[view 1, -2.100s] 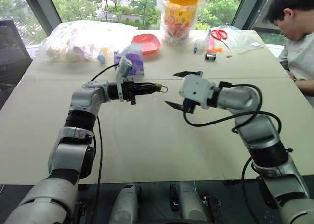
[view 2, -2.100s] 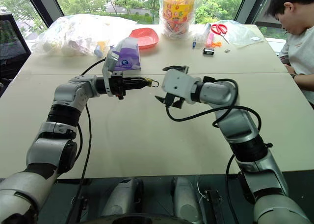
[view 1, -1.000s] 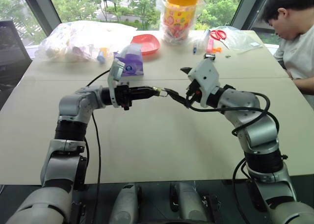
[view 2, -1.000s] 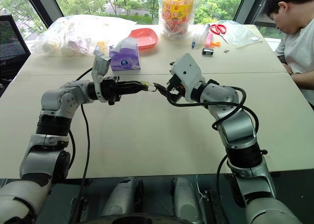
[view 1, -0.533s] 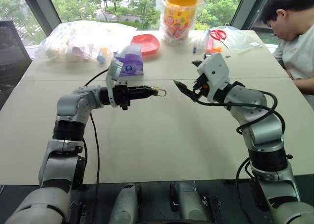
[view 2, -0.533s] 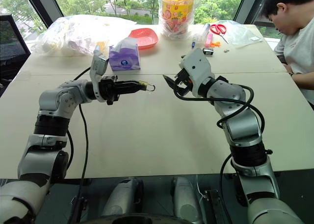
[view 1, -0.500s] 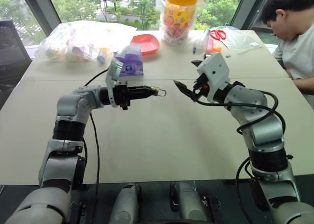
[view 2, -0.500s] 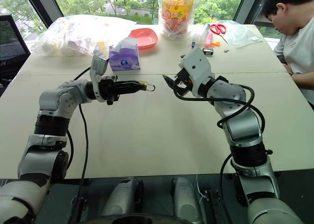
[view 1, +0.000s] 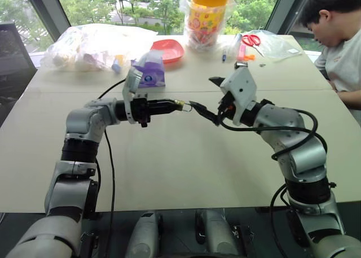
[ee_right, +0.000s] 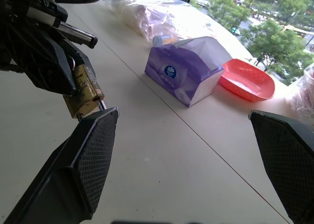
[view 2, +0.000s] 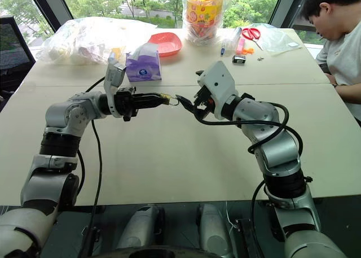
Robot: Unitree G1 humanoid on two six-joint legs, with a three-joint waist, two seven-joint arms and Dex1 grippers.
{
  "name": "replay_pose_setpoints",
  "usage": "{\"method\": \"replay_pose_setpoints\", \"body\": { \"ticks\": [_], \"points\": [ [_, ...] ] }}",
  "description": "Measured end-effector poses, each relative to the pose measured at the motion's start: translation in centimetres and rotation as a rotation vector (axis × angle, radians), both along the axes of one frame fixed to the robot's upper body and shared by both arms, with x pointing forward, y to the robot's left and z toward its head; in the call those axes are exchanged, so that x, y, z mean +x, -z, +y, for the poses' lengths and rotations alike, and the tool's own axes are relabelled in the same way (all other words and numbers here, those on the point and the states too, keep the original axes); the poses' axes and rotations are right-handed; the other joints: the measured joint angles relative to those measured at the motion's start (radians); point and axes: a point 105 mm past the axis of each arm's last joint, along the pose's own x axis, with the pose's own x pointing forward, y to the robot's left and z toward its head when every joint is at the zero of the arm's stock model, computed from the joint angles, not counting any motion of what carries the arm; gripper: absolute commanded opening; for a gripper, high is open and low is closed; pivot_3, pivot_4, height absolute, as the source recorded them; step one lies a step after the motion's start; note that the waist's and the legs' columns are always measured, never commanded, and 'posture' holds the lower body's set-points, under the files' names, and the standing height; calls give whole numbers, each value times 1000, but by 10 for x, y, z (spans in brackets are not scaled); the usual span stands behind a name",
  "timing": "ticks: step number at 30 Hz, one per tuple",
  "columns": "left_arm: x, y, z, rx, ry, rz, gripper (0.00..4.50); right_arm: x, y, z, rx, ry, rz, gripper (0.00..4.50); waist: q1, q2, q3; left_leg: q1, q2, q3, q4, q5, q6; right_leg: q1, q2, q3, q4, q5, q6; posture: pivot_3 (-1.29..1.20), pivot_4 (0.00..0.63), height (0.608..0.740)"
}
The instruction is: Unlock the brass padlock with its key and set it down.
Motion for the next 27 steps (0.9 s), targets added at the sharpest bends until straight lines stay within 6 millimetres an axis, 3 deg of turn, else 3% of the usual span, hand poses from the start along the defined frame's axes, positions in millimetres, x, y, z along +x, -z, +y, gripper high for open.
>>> {"method": "replay_pose_setpoints", "body": {
  "ticks": [19, 21, 27],
  "points": [
    [-5, -5, 0, -8, 29, -10, 12, 1, 16, 0, -73, -58, 49, 4386, 0, 0, 0, 0, 0, 0, 0, 0, 0, 0, 0, 0, 0, 0, 0, 0, 150, 740],
    [-2, -2, -2, -17, 15, 11, 12, 1, 21, -12, -120, -30, 50, 4386, 5, 0, 0, 0, 0, 0, 0, 0, 0, 0, -1, 0, -1, 0, 0, 0, 150, 740],
    [11, 18, -19, -48, -59, 127, 12, -5, 36, -77, -358, 97, 76, 4386, 19, 0, 0, -1, -2, 0, 0, 0, 0, 0, -2, 0, -3, -1, 1, 0, 150, 740]
  ]
}}
